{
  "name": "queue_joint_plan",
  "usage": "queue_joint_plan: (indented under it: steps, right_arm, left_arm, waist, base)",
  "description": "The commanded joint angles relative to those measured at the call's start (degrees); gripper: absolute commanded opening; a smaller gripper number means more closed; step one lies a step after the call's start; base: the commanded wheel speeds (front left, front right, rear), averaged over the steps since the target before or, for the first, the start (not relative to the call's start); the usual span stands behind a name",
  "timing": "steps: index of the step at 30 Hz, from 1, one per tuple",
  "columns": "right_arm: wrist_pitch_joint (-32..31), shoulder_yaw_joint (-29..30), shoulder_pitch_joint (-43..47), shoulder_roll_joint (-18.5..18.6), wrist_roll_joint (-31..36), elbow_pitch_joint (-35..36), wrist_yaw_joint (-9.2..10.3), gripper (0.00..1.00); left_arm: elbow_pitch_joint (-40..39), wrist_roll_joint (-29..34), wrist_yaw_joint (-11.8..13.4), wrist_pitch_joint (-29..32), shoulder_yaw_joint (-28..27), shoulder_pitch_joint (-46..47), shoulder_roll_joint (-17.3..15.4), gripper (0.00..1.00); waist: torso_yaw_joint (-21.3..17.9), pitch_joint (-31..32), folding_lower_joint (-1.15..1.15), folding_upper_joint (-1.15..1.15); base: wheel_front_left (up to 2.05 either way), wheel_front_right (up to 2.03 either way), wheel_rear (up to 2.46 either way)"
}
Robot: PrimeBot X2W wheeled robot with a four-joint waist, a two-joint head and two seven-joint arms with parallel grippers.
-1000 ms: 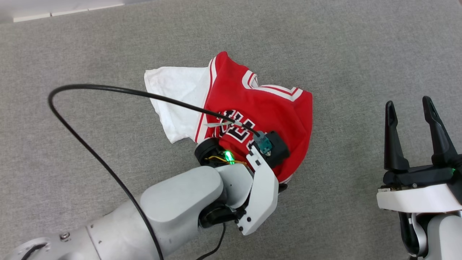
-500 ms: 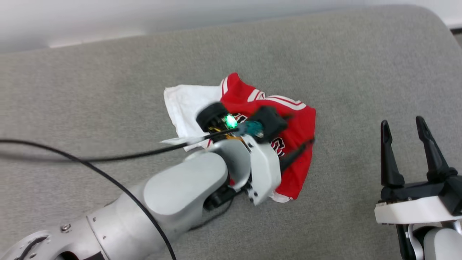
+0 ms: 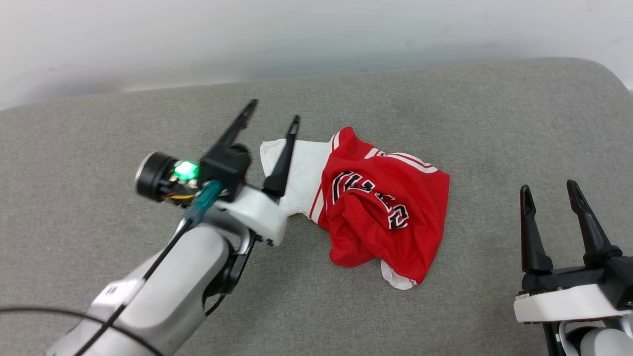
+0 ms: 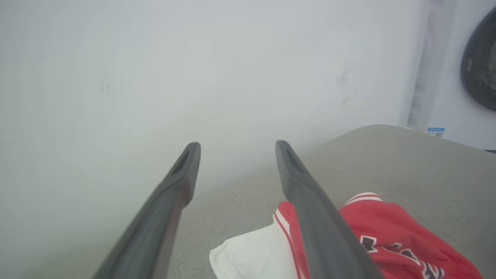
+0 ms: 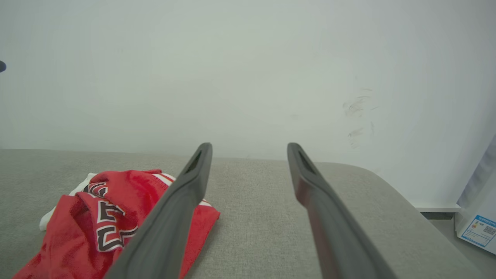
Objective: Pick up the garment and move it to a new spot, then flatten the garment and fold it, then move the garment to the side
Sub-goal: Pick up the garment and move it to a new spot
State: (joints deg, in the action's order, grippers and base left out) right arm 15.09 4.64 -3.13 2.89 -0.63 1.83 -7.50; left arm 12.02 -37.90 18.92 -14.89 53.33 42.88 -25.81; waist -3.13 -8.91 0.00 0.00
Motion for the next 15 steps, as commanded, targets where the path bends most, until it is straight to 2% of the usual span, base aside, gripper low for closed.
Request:
queue_joint_plan:
  steps: [1,4,8,11,15]
  right_arm:
    - [0.12,0.14,0.72,-0.03,-0.47,-0.03,0.02,1.00]
    - [0.12,0.07,0.95,-0.03,-0.85,-0.06,0.02,1.00]
    - [0.12,0.01,1.54,-0.04,-1.58,0.08,0.02,1.00]
    - [0.12,0.05,1.81,-0.03,-1.92,0.05,0.02,1.00]
    - [0.12,-0.28,2.37,-0.03,-2.95,-0.16,0.02,1.00]
  left_arm:
    - [-2.96,2.78,2.36,-0.38,-3.66,-4.15,-0.93,1.00]
    - [-7.21,6.35,5.15,-0.30,-9.58,-11.23,-2.04,1.00]
    - [-11.50,10.65,7.31,-0.30,-17.58,-20.48,-1.07,1.00]
    - [-12.90,12.83,7.34,-0.31,-21.00,-24.55,-0.39,1.00]
    - [-15.46,16.52,6.14,-0.31,-27.27,-31.14,3.18,1.00]
  waist:
    - [0.76,0.66,0.00,0.00]
    - [1.29,1.13,0.00,0.00]
    - [2.00,1.71,0.00,0.00]
    - [2.33,2.00,0.00,0.00]
    - [2.96,2.64,0.00,0.00]
  base:
    - [0.00,0.00,0.00]
    - [0.00,0.00,0.00]
    - [0.00,0.00,0.00]
    - [0.00,0.00,0.00]
    - [0.00,0.00,0.00]
